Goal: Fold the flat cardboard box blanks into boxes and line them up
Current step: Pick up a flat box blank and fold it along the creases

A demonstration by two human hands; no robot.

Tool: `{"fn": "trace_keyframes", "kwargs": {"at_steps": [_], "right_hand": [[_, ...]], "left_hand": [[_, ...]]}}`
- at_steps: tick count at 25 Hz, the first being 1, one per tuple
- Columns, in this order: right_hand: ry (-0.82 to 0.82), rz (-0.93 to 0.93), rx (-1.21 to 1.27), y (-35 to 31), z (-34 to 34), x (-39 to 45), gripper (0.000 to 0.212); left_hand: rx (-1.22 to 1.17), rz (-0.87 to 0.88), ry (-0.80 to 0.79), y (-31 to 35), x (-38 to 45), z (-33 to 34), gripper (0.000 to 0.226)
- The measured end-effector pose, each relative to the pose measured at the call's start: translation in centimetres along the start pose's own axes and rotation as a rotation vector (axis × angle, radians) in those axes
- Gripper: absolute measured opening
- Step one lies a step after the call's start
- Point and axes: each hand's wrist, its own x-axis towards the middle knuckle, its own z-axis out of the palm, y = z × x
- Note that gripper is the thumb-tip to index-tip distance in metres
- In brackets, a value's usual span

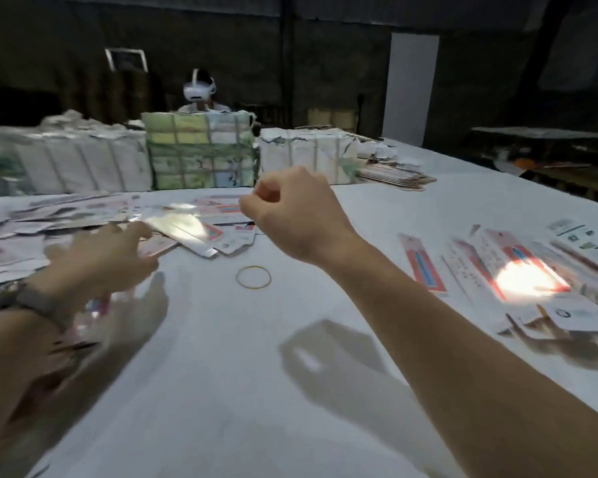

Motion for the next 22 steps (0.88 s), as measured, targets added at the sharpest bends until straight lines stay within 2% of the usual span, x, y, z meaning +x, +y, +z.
{"fn": "trace_keyframes", "kwargs": {"at_steps": [2, 4, 5, 8, 14, 17, 20, 22], "right_hand": [[-0.118, -0.059, 0.090, -3.7, 3.5, -0.4, 0.028], [-0.212, -0.094, 0.101, -5.9, 6.5, -0.2, 0.030], [-0.241, -0.095, 0.092, -6.4, 7.7, 0.0, 0.029], [-0.250, -0.090, 0.079, -6.9, 10.0, 0.8, 0.031], [-0.230, -0.088, 0.091, -5.7, 11.3, 0.7, 0.023], [-0.159, -0.061, 0.100, -5.0, 10.2, 0.8, 0.020], [0.032, -0.133, 0.190, -4.7, 8.2, 1.5, 0.006], [0.145, -0.244, 0.284, -4.6, 6.7, 1.6, 0.027]], "left_hand": [[0.160, -0.163, -0.120, -1.7, -2.1, 0.1, 0.062], [0.163, -0.252, -0.195, -2.0, -3.2, -0.5, 0.061], [0.172, -0.236, -0.202, -1.4, -3.6, -0.7, 0.054], [0.235, -0.131, -0.073, -0.8, -3.7, -0.8, 0.037], [0.207, -0.016, 0.043, -0.6, -4.3, -2.0, 0.033], [0.129, 0.038, 0.280, 1.1, -4.9, -4.5, 0.034], [-0.214, 0.329, 0.713, 4.3, -6.1, -7.9, 0.032], [-0.484, 0.479, 0.918, 6.6, -7.3, -9.9, 0.018]]}}
